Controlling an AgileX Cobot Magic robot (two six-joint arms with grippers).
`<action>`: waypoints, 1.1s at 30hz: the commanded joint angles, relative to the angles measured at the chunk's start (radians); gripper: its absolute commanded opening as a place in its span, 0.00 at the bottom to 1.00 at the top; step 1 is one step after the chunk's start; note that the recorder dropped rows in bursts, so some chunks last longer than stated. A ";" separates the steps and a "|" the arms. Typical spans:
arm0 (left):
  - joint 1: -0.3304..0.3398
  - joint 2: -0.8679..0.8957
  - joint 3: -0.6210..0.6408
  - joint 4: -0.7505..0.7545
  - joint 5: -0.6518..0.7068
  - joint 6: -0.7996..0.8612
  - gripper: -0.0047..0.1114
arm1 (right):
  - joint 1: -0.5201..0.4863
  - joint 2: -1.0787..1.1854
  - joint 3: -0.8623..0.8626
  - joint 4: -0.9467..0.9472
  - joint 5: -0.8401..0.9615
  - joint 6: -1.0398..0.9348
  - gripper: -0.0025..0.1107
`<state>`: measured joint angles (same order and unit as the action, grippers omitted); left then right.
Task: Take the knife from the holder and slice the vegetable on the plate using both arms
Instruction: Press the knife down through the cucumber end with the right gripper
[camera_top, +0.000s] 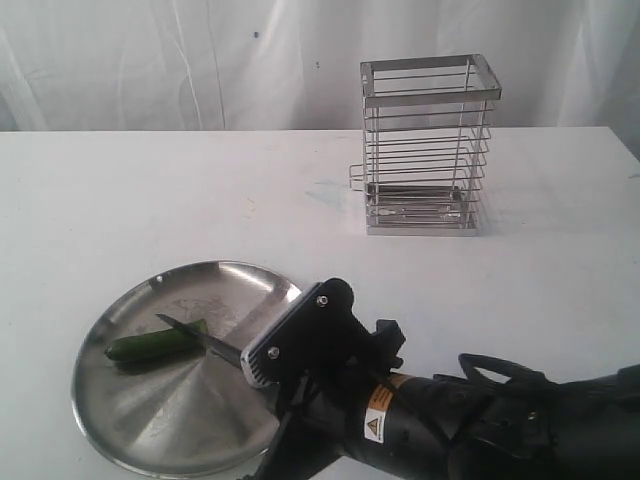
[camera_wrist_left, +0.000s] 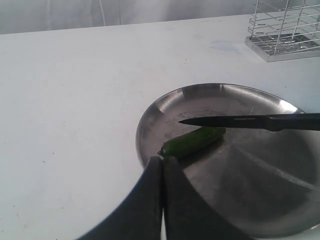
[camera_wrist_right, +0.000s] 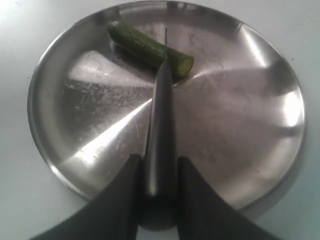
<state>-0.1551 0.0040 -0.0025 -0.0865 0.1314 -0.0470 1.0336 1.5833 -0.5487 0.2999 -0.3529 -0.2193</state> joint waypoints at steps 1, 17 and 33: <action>-0.006 -0.004 0.003 -0.009 0.000 0.001 0.04 | 0.005 0.002 0.005 -0.005 0.054 -0.010 0.07; -0.006 -0.004 0.003 -0.009 0.000 0.001 0.04 | 0.005 0.031 -0.013 -0.005 0.131 -0.012 0.18; -0.006 -0.004 0.003 -0.009 0.000 0.001 0.04 | 0.005 0.084 -0.075 -0.005 0.174 -0.012 0.18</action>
<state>-0.1551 0.0040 -0.0025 -0.0865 0.1314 -0.0470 1.0359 1.6659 -0.6179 0.3070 -0.1853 -0.2193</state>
